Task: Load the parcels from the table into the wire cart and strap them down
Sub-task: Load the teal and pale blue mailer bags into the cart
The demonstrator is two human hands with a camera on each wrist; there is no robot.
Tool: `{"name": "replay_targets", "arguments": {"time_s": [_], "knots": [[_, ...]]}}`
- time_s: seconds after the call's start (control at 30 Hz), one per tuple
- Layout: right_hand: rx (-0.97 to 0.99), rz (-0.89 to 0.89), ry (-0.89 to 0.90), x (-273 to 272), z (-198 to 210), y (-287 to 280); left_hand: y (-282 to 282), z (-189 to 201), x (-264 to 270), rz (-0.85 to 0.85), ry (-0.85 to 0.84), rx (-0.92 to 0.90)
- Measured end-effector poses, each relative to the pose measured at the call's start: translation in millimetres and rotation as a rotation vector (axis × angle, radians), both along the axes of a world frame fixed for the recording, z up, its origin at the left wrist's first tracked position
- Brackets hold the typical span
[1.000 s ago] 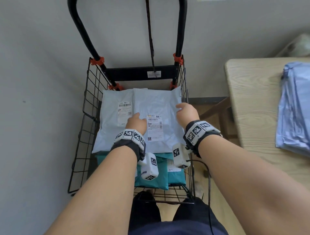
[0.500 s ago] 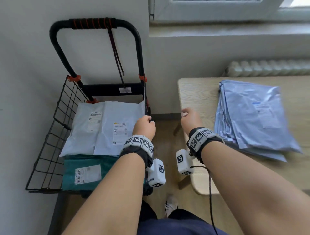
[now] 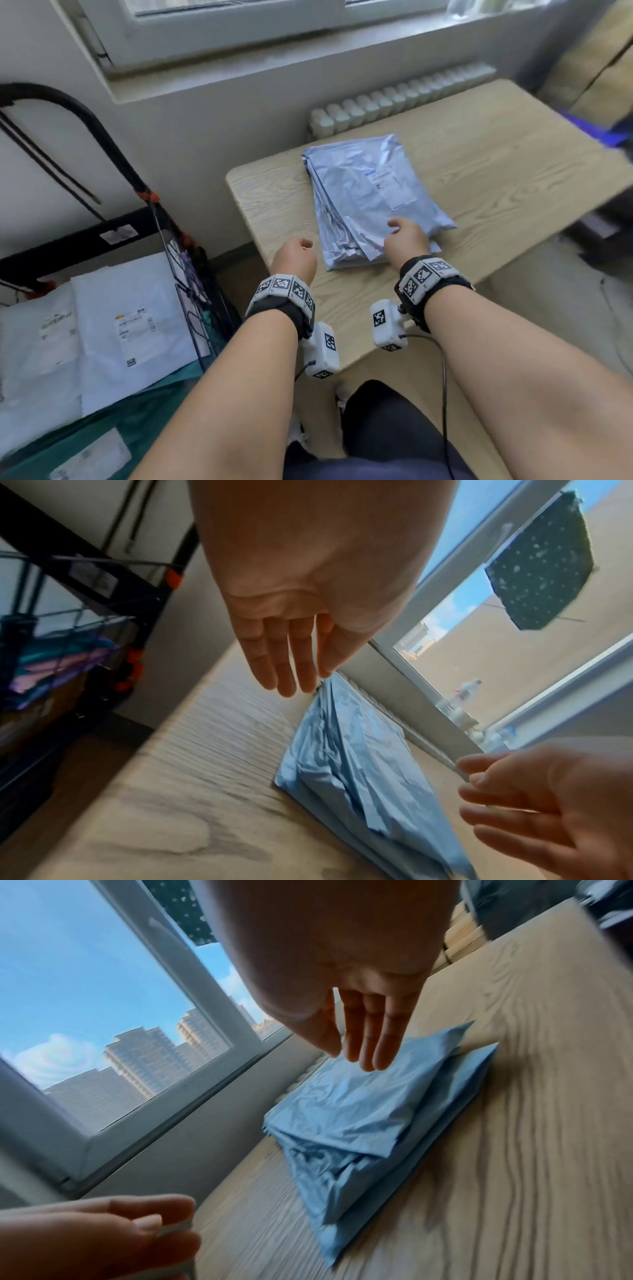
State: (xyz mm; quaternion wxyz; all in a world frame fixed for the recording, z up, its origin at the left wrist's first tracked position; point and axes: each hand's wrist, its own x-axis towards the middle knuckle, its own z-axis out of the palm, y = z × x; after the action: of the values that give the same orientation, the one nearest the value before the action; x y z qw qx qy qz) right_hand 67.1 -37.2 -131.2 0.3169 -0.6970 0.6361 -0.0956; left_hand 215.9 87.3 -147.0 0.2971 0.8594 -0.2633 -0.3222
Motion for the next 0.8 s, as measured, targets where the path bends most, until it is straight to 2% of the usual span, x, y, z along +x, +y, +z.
{"name": "replay_targets", "arguments": {"time_s": [0.23,0.33,0.53,0.63,0.8], "knots": [[0.053,-0.061,-0.026,-40,-15,-74,-74,-5,-27,-0.123,-0.058,0.045],[0.081,-0.032,-0.021,-40,-22,-113,-114,-13,-29,-0.053,-0.099,0.067],[0.146,0.089,0.06,-41,-38,-199,-176,-38,-42,0.106,-0.073,0.16],[0.187,0.154,0.099,-34,-42,-231,-194,-49,-47,0.193,-0.058,0.234],[0.251,0.216,0.109,-16,-53,-251,-202,-56,-48,0.31,-0.064,0.258]]}}
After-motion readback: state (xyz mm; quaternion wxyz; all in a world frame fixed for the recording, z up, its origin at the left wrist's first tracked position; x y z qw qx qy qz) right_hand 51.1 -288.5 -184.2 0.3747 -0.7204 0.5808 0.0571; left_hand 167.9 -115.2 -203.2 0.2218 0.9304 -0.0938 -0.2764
